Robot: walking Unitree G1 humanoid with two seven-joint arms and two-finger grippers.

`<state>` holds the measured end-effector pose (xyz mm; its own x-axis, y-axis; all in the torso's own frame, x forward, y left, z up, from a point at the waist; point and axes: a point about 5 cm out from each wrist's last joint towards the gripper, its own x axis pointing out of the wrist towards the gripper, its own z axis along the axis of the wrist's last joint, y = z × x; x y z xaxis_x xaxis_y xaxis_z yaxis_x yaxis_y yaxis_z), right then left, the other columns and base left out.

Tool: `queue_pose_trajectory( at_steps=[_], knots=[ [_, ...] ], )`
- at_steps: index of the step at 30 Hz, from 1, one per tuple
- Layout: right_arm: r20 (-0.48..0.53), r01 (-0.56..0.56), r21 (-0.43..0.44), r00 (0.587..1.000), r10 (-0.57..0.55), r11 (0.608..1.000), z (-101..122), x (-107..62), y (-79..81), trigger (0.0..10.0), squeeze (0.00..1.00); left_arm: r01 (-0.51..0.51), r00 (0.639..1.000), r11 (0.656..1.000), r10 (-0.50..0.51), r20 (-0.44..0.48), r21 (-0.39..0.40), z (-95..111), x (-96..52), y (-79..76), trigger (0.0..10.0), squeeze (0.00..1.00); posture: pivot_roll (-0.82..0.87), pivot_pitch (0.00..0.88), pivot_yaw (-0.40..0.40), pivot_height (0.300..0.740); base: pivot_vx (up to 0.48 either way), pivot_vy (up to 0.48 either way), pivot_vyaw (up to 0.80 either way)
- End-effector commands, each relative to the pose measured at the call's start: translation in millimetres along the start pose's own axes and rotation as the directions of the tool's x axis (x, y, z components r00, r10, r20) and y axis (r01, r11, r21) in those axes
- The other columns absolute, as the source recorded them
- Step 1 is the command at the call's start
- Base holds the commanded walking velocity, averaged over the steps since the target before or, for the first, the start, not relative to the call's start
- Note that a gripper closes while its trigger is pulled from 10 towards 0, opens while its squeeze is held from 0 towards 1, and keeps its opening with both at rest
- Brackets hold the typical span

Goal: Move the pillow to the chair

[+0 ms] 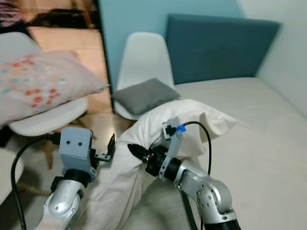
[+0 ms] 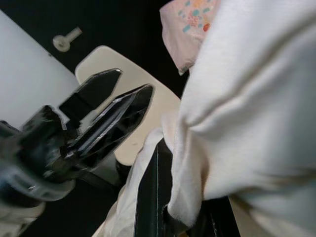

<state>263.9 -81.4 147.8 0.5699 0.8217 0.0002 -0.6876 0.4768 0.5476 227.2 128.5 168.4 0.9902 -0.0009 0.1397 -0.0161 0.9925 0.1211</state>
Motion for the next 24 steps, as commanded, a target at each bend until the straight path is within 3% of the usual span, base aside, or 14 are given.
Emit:
queue_pose_trajectory(
  at_steps=[1, 24],
  knots=[
    [0.078, -0.051, -0.052, 0.995, 0.055, 0.997, 14.9, 1.8, 8.1, 10.0, 0.00, 0.006, 1.000, 1.000, -0.006, -0.011, 0.000, -2.3, -0.8, -1.5, 10.0, 0.00, 0.10, 0.000, -0.130, 0.740, 0.000, 0.000, 0.80],
    [0.083, -0.053, -0.055, 0.995, 0.058, 0.997, 16.6, 2.6, 8.0, 10.0, 0.00, 0.004, 1.000, 1.000, -0.004, -0.004, 0.010, -0.8, 0.6, -0.9, 10.0, 0.00, 0.09, 0.000, -0.130, 0.740, 0.000, 0.000, 0.80]
  ],
)
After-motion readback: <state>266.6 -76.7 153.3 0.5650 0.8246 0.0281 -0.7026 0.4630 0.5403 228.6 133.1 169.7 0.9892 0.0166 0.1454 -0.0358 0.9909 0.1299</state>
